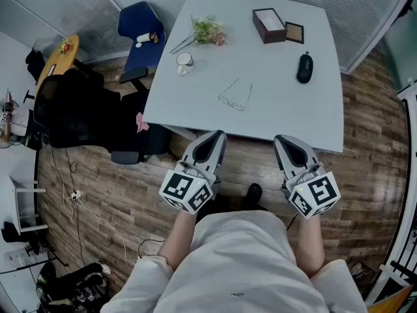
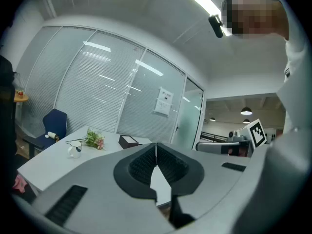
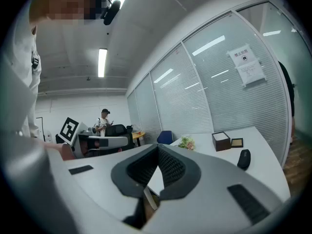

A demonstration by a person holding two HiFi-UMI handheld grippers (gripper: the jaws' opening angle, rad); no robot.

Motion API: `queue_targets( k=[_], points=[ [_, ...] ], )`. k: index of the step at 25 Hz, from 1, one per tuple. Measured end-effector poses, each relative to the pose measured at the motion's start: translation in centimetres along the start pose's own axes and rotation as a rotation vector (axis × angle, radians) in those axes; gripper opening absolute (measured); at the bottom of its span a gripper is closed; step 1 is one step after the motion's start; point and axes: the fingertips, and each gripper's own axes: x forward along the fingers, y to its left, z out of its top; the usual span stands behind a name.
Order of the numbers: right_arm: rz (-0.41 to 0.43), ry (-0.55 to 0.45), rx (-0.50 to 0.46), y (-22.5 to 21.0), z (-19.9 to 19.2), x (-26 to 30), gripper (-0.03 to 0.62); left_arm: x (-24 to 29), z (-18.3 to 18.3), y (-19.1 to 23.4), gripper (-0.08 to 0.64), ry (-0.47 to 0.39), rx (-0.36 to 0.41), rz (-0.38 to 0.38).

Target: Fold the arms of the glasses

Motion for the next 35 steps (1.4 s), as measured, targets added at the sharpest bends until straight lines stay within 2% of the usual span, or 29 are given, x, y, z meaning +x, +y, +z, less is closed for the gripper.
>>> queue_targets(
  k=[6,14,20,31,35],
  points=[
    [0.004,-0.003,-0.005,0.1,-0.1,-0.9,0.005,0.1,-0.2,-0.7,0.021,0.009,0.005,-0.005],
    [-0.008,0.004,0.037,-0.8,-0.9,-2.3,0.006,-0.3,-0.3,-1.3,0.021,0.008,0.003,0.006],
    [-0.016,0.005,0.021,-1.2,-1.1,-2.8,0.009,-0.9,-0.3,-1.0,0.022,0.010,0.024,0.029],
    [-0.013,0.007,0.028,-1.7,-1.3,-3.9,0.056,-1.5,-0.4,-1.3,0.023,0.004,0.036,0.055],
    [-0.007,-0.004,0.046,-1.4,-1.3,-3.8,0.107,-2.1,-0.3,-0.4,0.025,0.010,0.029,0.074]
  ],
)
